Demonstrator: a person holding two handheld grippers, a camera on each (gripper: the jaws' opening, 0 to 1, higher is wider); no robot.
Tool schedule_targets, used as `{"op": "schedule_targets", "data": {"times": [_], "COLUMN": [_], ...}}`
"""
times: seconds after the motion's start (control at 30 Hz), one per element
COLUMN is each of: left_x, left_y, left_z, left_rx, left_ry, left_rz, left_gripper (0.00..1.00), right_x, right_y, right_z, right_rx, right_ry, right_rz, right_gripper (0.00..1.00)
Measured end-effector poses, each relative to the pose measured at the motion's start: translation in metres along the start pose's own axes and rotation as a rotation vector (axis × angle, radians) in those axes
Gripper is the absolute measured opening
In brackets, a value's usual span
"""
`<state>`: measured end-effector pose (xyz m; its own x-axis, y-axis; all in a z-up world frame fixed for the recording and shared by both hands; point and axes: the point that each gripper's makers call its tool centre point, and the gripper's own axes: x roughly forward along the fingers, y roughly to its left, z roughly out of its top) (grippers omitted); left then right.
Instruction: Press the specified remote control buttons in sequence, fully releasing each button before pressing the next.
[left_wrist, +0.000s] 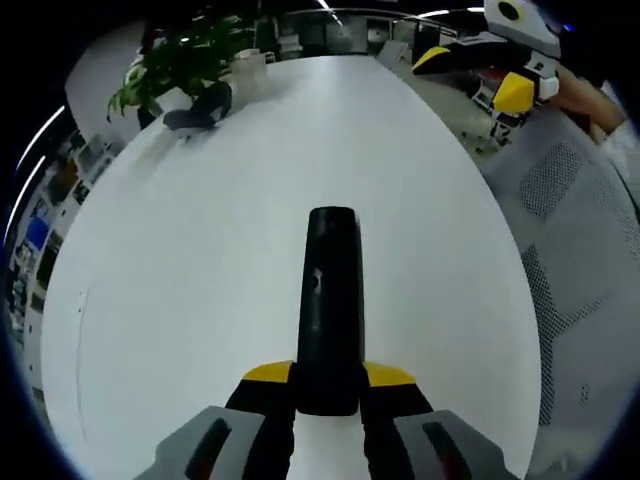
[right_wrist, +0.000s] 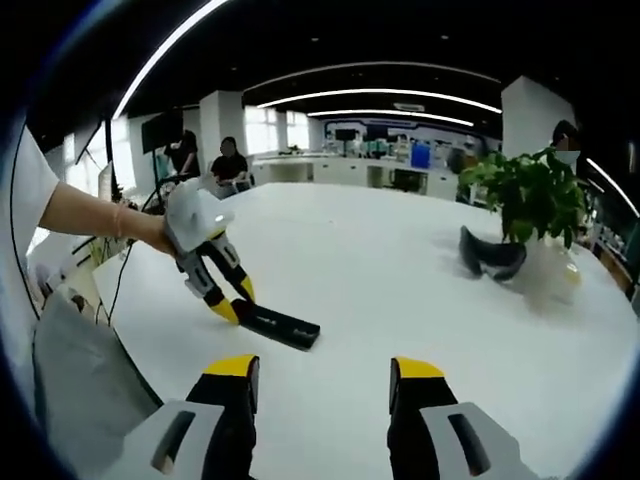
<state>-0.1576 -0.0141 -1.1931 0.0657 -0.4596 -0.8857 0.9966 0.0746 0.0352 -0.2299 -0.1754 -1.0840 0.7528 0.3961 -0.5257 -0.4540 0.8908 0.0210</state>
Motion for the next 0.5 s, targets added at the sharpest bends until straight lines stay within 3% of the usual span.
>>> {"op": "schedule_targets", "data": {"times": [0.27, 0.5], "left_x": [-0.003, -0.005], "left_y": [-0.025, -0.045], "left_z": [-0.003, -0.004], "left_rx": [-0.001, -0.038], "left_ry": [0.002, -0.024], "left_rz": [-0.008, -0.019], "left_gripper": [0.24, 0.24], "right_x": [0.008, 0.017], "right_y": [0.015, 0.032], "right_z": [-0.01, -0.015], "right_rx": [-0.046, -0.146], "right_ry": [0.045, 0.109], "right_rz": [0.057, 0.123], "right_gripper": [0.48, 0.44]}}
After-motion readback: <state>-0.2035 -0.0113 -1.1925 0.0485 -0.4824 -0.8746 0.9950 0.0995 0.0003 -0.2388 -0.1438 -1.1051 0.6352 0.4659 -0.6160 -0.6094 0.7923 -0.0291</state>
